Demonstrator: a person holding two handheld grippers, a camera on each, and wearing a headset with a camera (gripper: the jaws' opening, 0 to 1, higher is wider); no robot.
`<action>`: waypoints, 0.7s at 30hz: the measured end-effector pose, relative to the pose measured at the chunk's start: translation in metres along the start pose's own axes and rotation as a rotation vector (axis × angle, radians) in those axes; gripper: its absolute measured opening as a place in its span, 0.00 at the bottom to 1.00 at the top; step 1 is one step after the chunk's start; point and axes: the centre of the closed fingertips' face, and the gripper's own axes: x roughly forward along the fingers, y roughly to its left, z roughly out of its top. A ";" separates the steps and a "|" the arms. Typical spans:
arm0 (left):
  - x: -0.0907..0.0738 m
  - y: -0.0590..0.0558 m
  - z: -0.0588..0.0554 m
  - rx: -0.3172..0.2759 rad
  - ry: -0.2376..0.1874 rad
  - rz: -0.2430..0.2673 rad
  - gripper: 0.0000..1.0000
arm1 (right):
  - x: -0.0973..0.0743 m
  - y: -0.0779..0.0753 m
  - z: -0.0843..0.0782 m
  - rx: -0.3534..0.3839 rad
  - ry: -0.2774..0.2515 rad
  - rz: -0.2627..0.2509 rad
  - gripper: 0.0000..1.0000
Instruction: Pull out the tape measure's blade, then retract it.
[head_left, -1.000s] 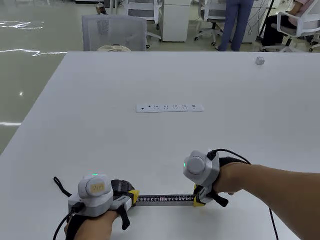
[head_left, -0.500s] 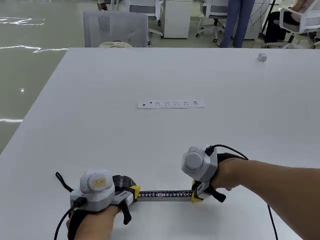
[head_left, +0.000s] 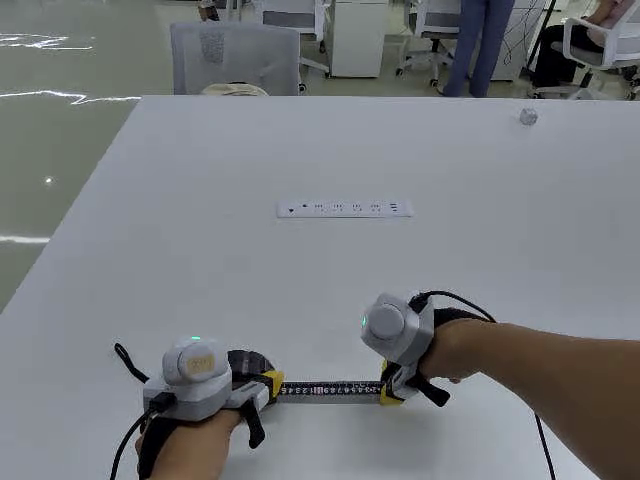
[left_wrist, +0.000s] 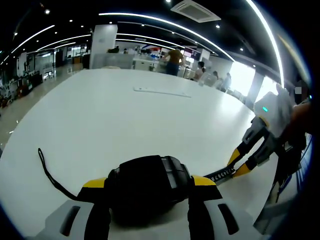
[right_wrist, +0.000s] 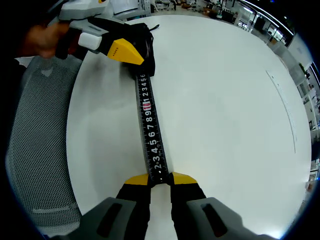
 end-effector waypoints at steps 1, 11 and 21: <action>0.000 0.000 0.000 -0.001 0.000 0.000 0.59 | 0.000 0.000 0.001 -0.001 0.000 0.000 0.14; 0.000 0.000 0.000 -0.006 0.002 -0.002 0.60 | 0.001 0.002 0.006 0.000 -0.009 0.002 0.14; 0.000 0.000 0.000 -0.008 0.000 -0.004 0.60 | 0.002 0.002 0.012 0.000 -0.019 0.006 0.14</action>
